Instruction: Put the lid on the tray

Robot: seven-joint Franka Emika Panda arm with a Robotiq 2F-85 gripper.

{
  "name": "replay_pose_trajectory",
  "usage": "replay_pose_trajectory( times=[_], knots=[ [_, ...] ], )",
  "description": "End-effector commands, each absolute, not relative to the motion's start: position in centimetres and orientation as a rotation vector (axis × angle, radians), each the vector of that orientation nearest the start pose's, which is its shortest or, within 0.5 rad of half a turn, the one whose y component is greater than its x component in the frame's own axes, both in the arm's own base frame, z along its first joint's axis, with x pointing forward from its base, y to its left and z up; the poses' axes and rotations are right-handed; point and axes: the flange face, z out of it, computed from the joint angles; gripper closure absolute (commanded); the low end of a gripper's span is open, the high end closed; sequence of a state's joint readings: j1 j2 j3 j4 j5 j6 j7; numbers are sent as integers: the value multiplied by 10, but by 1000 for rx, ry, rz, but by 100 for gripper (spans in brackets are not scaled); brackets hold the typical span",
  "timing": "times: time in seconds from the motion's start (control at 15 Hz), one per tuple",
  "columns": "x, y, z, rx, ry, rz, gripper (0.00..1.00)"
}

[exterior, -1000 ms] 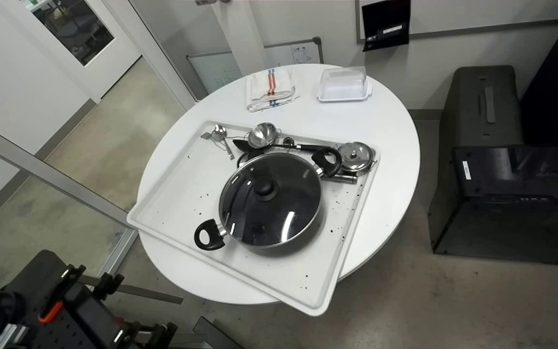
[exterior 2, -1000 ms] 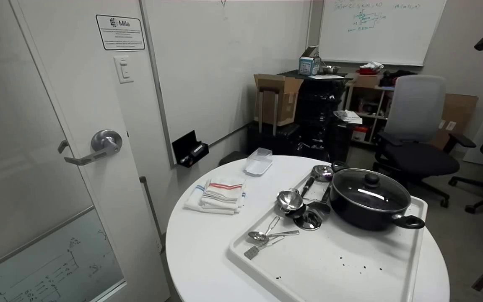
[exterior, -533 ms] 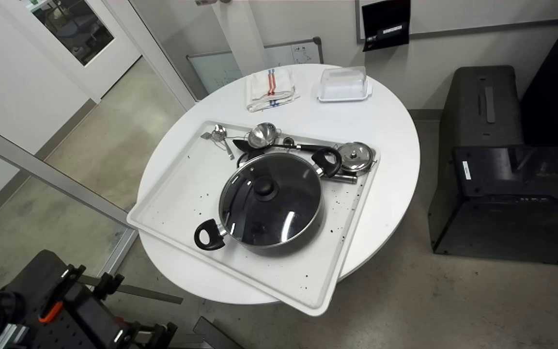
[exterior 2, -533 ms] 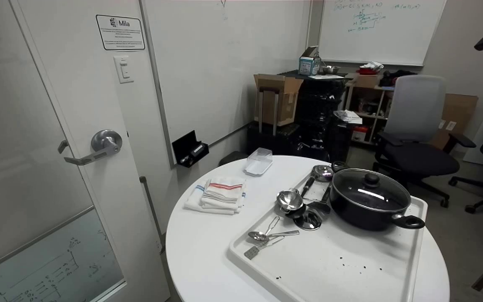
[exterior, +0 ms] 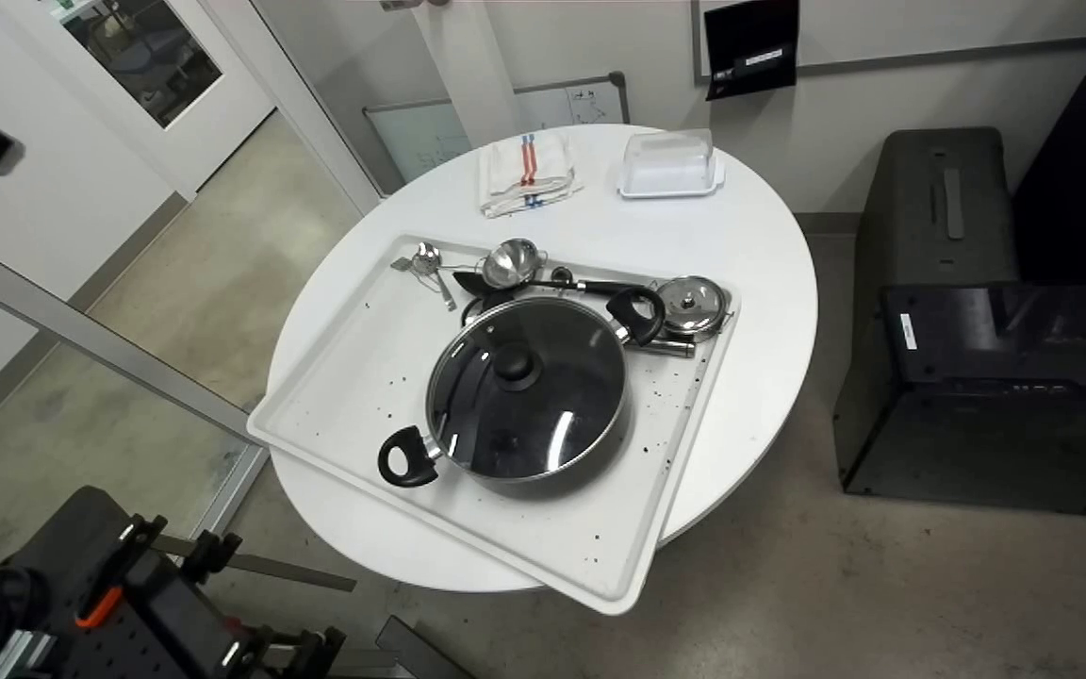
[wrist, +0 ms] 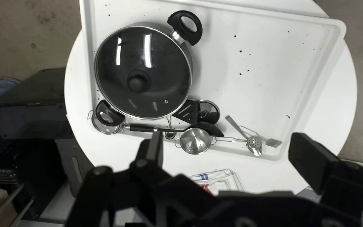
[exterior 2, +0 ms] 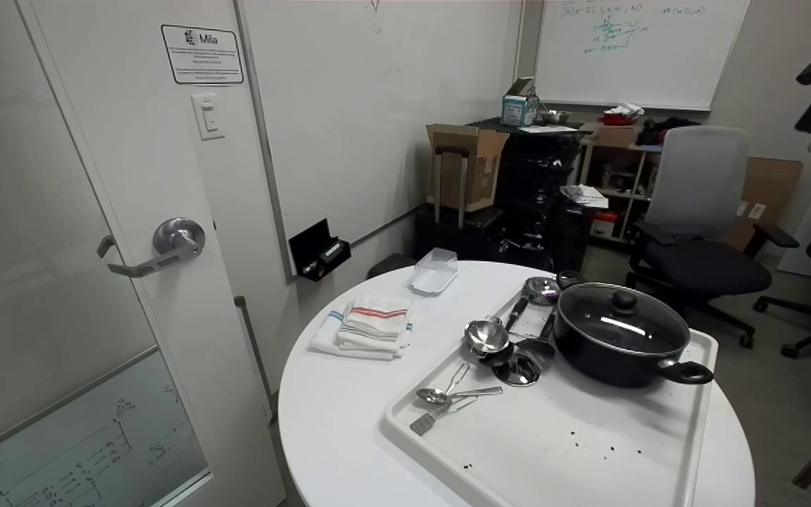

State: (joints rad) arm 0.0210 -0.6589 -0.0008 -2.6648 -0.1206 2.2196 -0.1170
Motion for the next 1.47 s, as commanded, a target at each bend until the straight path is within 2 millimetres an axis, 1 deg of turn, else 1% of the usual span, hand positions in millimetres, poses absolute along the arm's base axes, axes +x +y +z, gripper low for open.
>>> replay_pose_trajectory(
  times=[0.0, 0.4, 0.47, 0.73, 1.13, 1.4],
  knots=[
    [401, -12, 441, -3185, -245, -304, 0],
    [453, -35, 393, -3140, -81, -299, 0],
    [463, -39, 381, -3132, -45, -281, 0],
    [490, -53, 343, -3120, 70, -205, 0],
    [524, -79, 294, -3137, 236, -142, 0],
    [540, -96, 259, -3146, 339, -117, 0]
  ],
)
